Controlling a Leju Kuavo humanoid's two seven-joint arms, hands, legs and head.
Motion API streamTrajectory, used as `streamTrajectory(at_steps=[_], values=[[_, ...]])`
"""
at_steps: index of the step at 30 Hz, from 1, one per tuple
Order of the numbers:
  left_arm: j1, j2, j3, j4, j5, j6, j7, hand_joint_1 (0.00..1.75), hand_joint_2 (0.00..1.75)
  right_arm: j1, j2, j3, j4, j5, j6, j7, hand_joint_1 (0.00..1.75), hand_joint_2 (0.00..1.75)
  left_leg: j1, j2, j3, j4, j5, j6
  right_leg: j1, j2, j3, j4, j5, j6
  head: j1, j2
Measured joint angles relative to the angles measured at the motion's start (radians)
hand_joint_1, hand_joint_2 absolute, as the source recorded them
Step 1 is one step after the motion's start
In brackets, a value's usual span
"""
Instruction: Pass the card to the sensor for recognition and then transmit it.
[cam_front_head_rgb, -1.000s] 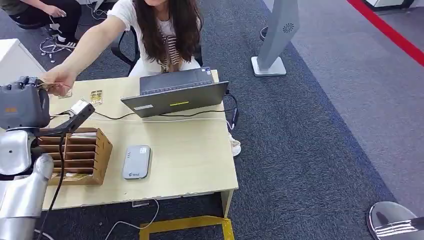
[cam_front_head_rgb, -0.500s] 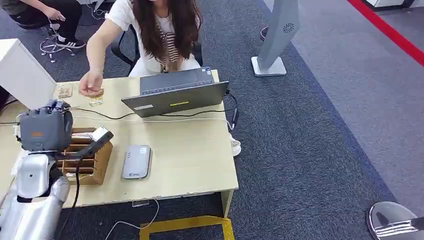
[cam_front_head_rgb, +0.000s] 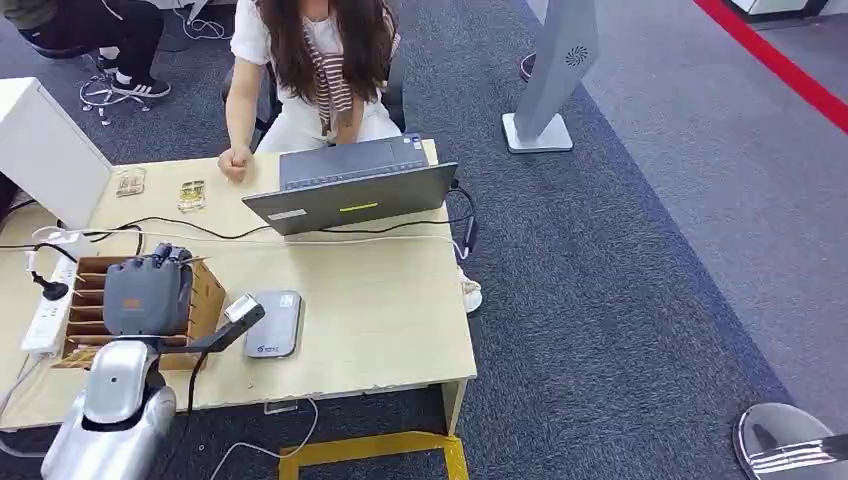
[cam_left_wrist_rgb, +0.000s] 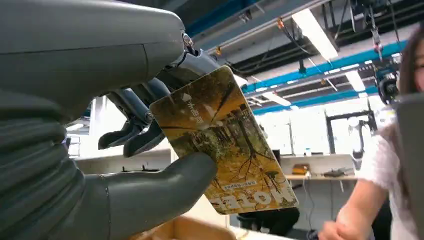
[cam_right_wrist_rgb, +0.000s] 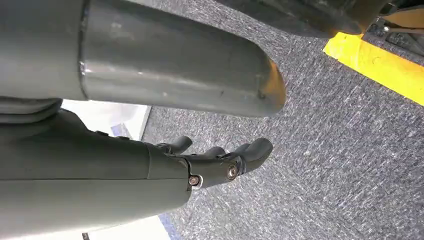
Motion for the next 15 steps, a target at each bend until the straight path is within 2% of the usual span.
streamTrajectory(at_steps=[15], values=[[0.012,-0.047,-0.059,0.088,-0.017,-0.020,0.009,1.75,1.75,0.000,0.008,0.000,0.000,0.010,0.003,0.008,0.00,0.00,0.000,0.000,0.000,0.000,0.000,0.000,0.000,0.000,0.000,0.000,0.000,0.000,0.000,0.000]])
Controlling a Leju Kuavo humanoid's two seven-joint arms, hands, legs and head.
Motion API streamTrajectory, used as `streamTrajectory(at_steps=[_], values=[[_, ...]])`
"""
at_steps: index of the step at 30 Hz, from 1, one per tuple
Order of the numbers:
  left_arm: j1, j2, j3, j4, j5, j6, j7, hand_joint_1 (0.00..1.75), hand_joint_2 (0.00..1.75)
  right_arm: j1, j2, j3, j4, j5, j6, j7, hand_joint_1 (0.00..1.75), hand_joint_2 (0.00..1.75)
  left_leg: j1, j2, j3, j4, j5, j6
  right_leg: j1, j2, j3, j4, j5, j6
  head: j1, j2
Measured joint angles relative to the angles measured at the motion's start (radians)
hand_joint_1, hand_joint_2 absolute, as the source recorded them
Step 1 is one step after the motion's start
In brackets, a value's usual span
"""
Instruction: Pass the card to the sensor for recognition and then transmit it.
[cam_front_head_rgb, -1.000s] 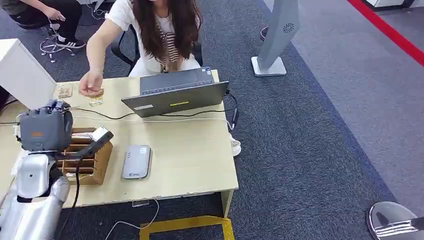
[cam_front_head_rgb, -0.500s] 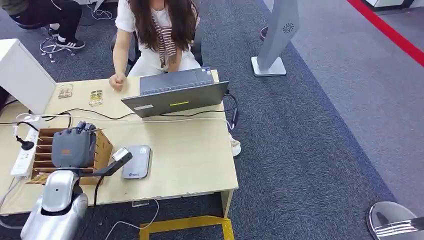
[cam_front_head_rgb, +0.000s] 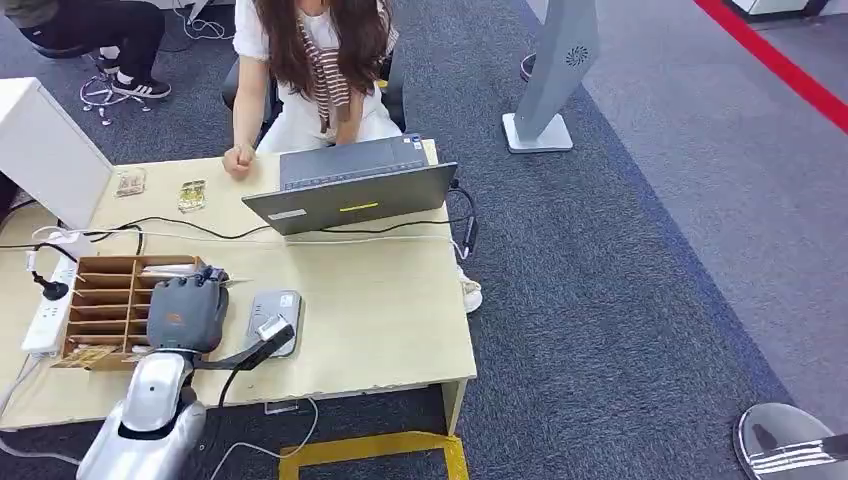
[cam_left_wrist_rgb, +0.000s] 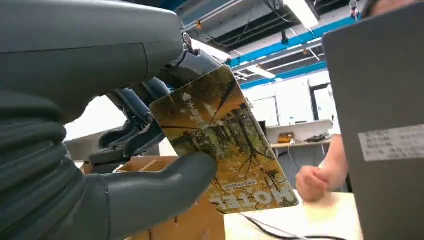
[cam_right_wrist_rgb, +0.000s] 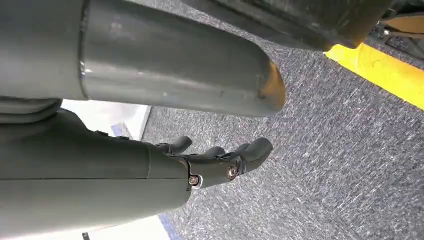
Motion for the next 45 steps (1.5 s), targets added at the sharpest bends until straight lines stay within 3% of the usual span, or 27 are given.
streamTrajectory(at_steps=[19,28,38,45], values=[[-0.003,-0.041,-0.043,0.103,-0.005,-0.086,0.019,1.75,1.75,0.000,0.008,0.000,0.000,0.008,0.000,0.003,0.00,0.00,0.000,0.000,0.000,0.000,0.000,0.000,0.000,0.000,0.000,0.000,0.000,0.000,0.000,0.000],[-0.004,-0.046,-0.058,0.136,-0.005,-0.100,0.024,1.75,1.75,0.000,0.008,0.000,0.000,0.008,0.000,0.002,0.00,0.00,0.000,0.000,0.000,0.000,0.000,0.000,0.000,0.000,0.000,0.000,0.000,0.000,0.000,0.000],[-0.031,-0.049,-0.077,0.172,-0.006,-0.166,0.065,1.75,1.75,0.000,0.008,0.000,0.000,0.018,0.000,0.002,0.00,0.00,0.000,0.000,0.000,0.000,0.000,0.000,0.000,-0.001,0.001,0.000,0.000,0.000,0.000,0.000],[-0.042,-0.050,-0.083,0.188,-0.006,-0.166,0.076,1.75,1.75,0.000,0.008,0.000,0.000,0.019,0.000,0.002,0.00,0.00,0.000,0.000,0.001,0.000,0.000,0.000,0.000,-0.001,0.001,0.000,0.000,0.000,0.000,0.000]])
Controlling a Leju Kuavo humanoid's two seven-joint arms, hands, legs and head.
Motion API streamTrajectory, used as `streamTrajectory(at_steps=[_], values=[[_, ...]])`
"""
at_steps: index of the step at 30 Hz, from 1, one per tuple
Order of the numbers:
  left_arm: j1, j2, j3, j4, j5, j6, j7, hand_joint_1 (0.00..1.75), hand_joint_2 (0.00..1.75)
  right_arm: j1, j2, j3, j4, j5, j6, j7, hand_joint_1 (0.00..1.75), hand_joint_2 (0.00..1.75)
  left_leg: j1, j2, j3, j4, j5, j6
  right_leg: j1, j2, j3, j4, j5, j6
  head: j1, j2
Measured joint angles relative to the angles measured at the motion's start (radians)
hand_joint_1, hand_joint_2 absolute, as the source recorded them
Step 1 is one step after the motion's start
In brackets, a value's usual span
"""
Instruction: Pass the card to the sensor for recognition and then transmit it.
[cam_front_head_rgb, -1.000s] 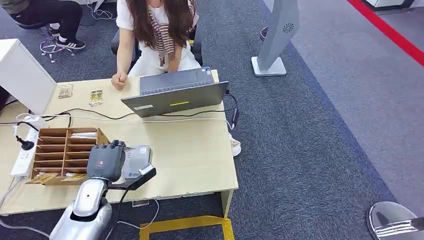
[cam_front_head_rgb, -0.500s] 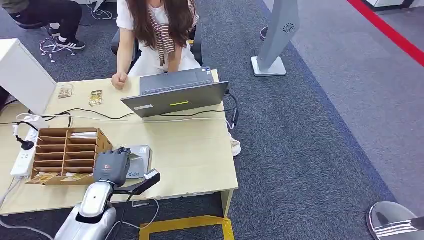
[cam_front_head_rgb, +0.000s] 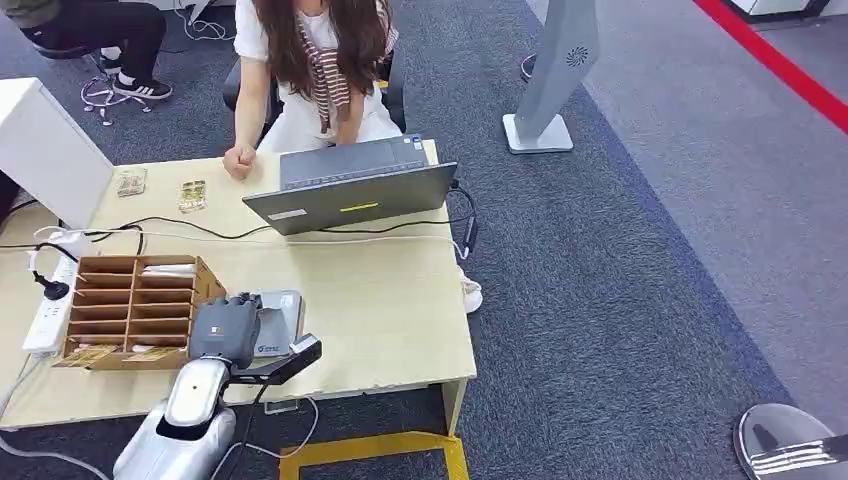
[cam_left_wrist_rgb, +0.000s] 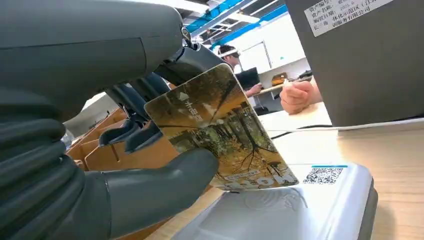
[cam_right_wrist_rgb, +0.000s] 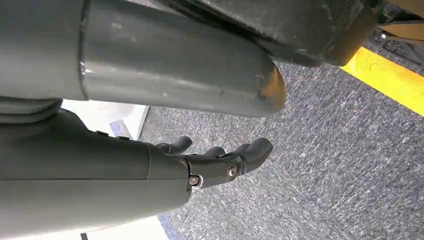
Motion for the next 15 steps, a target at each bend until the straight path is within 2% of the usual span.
streamTrajectory(at_steps=[7,15], values=[[-0.014,0.002,-0.003,-0.008,0.001,0.036,0.000,1.75,1.75,0.000,0.000,0.000,0.000,0.000,0.000,0.000,0.00,0.00,0.000,0.000,0.000,0.000,0.000,0.000,0.000,0.000,0.000,0.000,0.000,0.000,0.000,0.000],[-0.040,0.031,-0.003,-0.166,0.010,0.115,-0.007,1.75,1.75,0.000,0.000,0.000,0.001,0.005,-0.005,0.000,0.00,0.00,0.000,-0.001,-0.001,0.000,0.000,0.000,0.000,0.000,0.000,0.000,0.000,0.000,0.000,0.000]])
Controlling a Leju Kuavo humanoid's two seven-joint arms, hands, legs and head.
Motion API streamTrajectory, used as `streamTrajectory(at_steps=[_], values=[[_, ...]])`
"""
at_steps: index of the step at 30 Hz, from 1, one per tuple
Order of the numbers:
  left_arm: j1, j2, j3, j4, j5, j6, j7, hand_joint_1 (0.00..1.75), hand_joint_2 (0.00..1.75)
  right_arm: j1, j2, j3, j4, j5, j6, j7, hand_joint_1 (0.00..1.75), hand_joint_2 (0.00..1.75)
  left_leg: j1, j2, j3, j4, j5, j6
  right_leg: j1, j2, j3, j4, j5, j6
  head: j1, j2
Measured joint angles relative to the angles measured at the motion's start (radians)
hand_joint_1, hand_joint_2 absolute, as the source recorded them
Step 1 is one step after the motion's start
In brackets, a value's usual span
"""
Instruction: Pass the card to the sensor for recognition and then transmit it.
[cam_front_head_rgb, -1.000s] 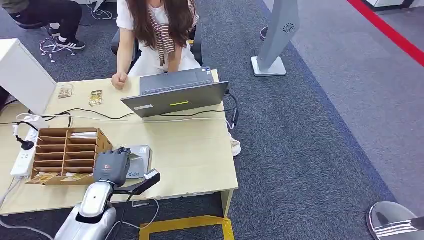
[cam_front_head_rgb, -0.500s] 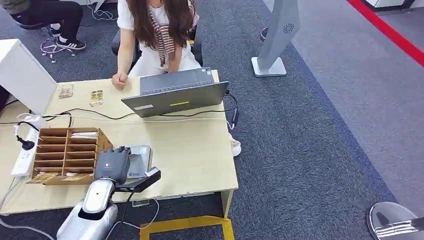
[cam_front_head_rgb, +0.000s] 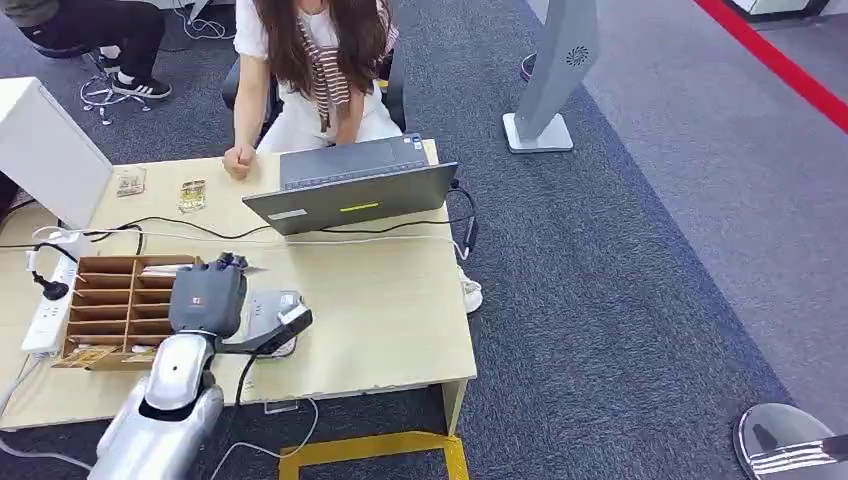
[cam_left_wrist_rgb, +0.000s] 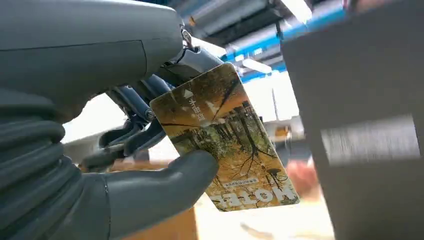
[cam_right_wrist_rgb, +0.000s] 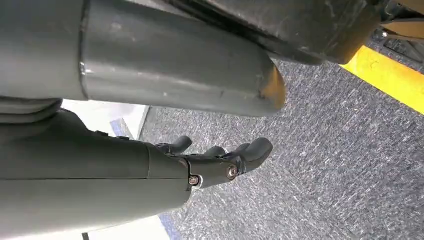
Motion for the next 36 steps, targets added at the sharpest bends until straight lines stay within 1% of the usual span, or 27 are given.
streamTrajectory(at_steps=[5,14,18,20,23,27,30,31,32,33,36], values=[[-0.041,0.024,0.006,-0.066,0.006,0.005,0.005,1.75,1.75,0.000,0.000,0.000,0.001,0.006,-0.001,0.000,0.00,0.00,0.000,0.000,0.000,0.000,0.000,0.000,0.000,0.000,0.000,0.000,0.000,0.000,0.000,0.000],[-0.074,0.042,0.017,-0.099,0.010,0.013,0.012,1.75,1.75,0.000,0.000,0.000,0.001,0.014,0.003,0.000,0.00,0.00,0.000,0.000,0.000,0.000,0.000,0.000,0.000,0.000,0.000,0.000,0.000,0.000,0.000,0.000],[-0.163,0.061,0.042,-0.096,0.024,-0.015,0.013,1.75,1.75,0.000,0.000,0.000,0.002,0.021,0.003,-0.003,0.00,0.00,0.000,0.000,0.000,0.000,0.000,0.000,0.000,0.000,0.000,0.000,0.000,0.000,0.000,0.000],[-0.221,0.069,0.057,-0.077,0.015,-0.029,0.012,1.75,1.75,0.000,0.000,0.000,0.002,0.026,0.003,-0.004,0.00,0.00,0.000,0.000,0.000,0.000,0.001,-0.001,0.000,0.000,0.000,0.000,0.000,0.000,-0.001,0.000],[-0.300,0.076,0.069,-0.023,-0.003,-0.040,0.013,1.75,1.75,-0.001,0.000,0.000,0.002,0.026,0.004,-0.005,0.00,0.00,0.000,0.000,0.000,0.000,0.001,-0.001,0.000,-0.001,0.000,0.001,0.000,0.000,-0.001,0.000],[-0.351,0.076,0.071,0.028,-0.008,-0.041,0.017,1.75,1.75,-0.002,0.000,0.000,0.002,0.025,0.005,0.000,0.00,0.00,0.000,0.000,0.000,0.000,0.001,-0.001,0.000,0.000,0.000,0.001,0.000,0.000,0.000,0.000],[-0.370,0.069,0.071,0.063,-0.010,-0.036,0.019,1.75,1.75,-0.005,0.000,0.000,0.001,0.023,0.006,0.006,0.00,0.00,0.000,0.000,0.000,0.000,0.001,-0.001,0.000,0.000,0.000,0.001,0.000,0.000,0.000,0.000],[-0.372,0.068,0.071,0.072,-0.010,-0.035,0.021,0.75,1.75,-0.005,0.000,0.000,0.001,0.023,0.006,0.008,0.00,0.00,0.000,0.000,0.000,0.000,0.001,-0.001,0.000,0.000,0.000,0.001,0.000,0.000,0.000,0.000],[-0.373,0.065,0.071,0.079,-0.010,-0.032,0.023,0.05,1.75,-0.005,0.000,0.000,0.001,0.023,0.006,0.007,0.00,0.00,0.000,0.000,0.000,0.000,0.001,-0.001,0.000,0.000,0.000,0.000,0.000,0.000,0.000,0.000],[-0.375,0.063,0.071,0.086,-0.010,-0.029,0.026,0.00,1.75,-0.005,0.000,0.000,0.001,0.023,0.006,0.007,0.00,0.00,0.000,0.000,0.000,0.000,0.001,-0.001,0.000,0.000,0.000,0.000,0.000,0.000,0.000,0.000],[-0.376,0.060,0.071,0.106,-0.010,-0.021,0.036,0.00,1.75,-0.006,0.000,0.000,0.001,0.024,0.005,0.006,0.00,0.00,0.000,0.000,0.000,0.000,0.001,-0.001,0.000,0.000,0.000,0.000,0.000,0.000,0.000,0.000]])
